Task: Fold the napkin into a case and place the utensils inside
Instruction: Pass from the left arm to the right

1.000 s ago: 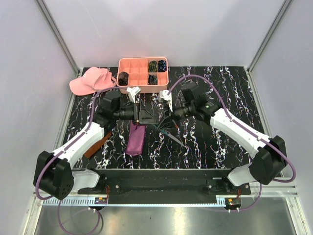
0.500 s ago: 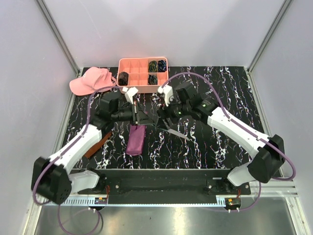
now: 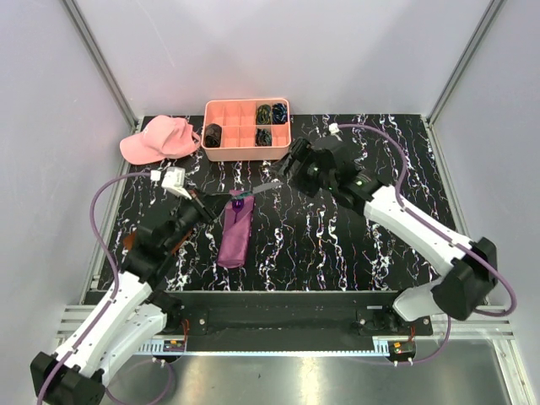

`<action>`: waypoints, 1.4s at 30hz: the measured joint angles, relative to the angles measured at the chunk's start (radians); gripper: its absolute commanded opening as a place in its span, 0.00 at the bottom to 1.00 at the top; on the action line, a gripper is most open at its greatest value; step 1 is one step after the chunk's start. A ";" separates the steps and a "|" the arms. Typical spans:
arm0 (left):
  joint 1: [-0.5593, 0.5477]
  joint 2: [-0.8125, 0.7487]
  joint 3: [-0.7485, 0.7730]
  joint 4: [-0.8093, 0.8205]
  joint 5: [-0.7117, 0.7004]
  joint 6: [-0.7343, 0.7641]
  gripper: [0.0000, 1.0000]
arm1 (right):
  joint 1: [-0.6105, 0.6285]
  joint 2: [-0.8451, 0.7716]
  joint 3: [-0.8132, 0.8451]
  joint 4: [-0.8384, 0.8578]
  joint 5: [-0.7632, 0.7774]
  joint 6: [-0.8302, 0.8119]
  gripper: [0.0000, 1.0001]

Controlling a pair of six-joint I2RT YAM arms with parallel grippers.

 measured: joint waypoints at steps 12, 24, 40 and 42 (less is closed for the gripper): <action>-0.001 -0.139 -0.066 0.067 -0.166 -0.005 0.00 | 0.028 0.222 0.066 0.070 -0.004 0.353 0.71; -0.004 -0.140 -0.097 0.081 -0.203 -0.005 0.00 | 0.074 0.242 0.127 0.079 0.004 0.425 0.72; -0.005 -0.146 -0.103 0.119 -0.207 -0.011 0.00 | 0.136 0.278 0.154 0.086 0.043 0.499 0.56; -0.005 -0.148 -0.109 0.123 -0.207 -0.013 0.00 | 0.136 0.278 0.157 0.086 0.045 0.502 0.50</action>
